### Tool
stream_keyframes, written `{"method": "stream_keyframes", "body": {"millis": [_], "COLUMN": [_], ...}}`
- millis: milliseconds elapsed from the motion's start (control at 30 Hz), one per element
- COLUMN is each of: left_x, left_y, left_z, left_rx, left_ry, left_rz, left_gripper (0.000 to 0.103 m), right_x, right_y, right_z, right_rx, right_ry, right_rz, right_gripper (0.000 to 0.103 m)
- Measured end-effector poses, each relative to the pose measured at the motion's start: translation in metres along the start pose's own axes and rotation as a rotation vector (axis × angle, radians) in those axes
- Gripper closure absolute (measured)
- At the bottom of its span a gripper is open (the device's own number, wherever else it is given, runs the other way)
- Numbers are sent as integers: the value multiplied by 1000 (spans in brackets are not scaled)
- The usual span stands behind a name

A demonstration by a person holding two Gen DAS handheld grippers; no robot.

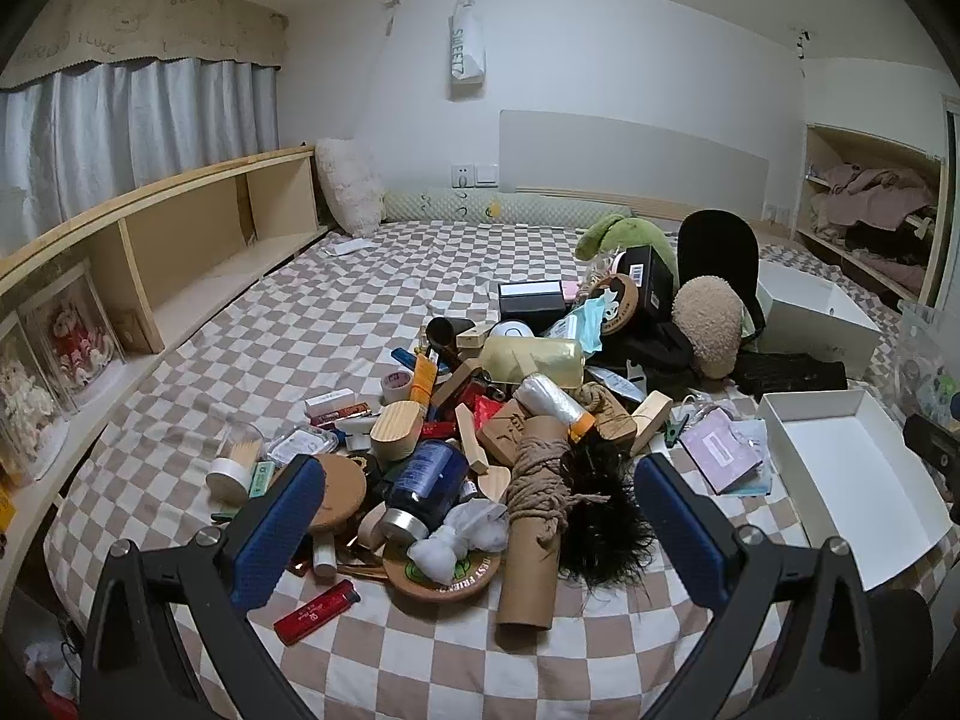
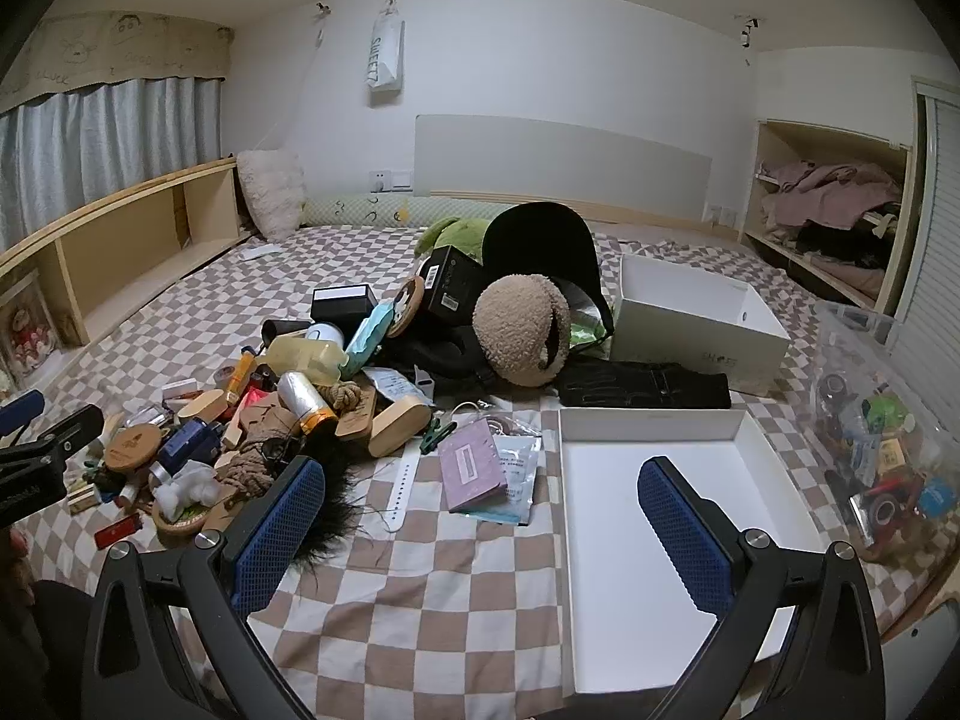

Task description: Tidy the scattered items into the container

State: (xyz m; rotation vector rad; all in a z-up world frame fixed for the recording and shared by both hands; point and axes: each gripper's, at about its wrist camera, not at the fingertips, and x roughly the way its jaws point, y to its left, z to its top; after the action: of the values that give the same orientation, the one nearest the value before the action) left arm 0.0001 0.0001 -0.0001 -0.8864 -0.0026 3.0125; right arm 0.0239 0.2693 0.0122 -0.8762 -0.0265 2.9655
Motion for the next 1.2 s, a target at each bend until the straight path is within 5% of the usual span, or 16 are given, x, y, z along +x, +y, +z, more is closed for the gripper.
{"method": "stream_keyframes", "body": {"millis": [1200], "left_x": [2], "left_y": [-4], "left_z": [-6], "left_rx": [26], "left_ry": [0], "left_rz": [10], "left_gripper": [0], "right_x": [4], "right_y": [3], "right_z": [-2], "right_rx": [4], "right_ry": [22], "right_rz": [1], "right_gripper": [0]}}
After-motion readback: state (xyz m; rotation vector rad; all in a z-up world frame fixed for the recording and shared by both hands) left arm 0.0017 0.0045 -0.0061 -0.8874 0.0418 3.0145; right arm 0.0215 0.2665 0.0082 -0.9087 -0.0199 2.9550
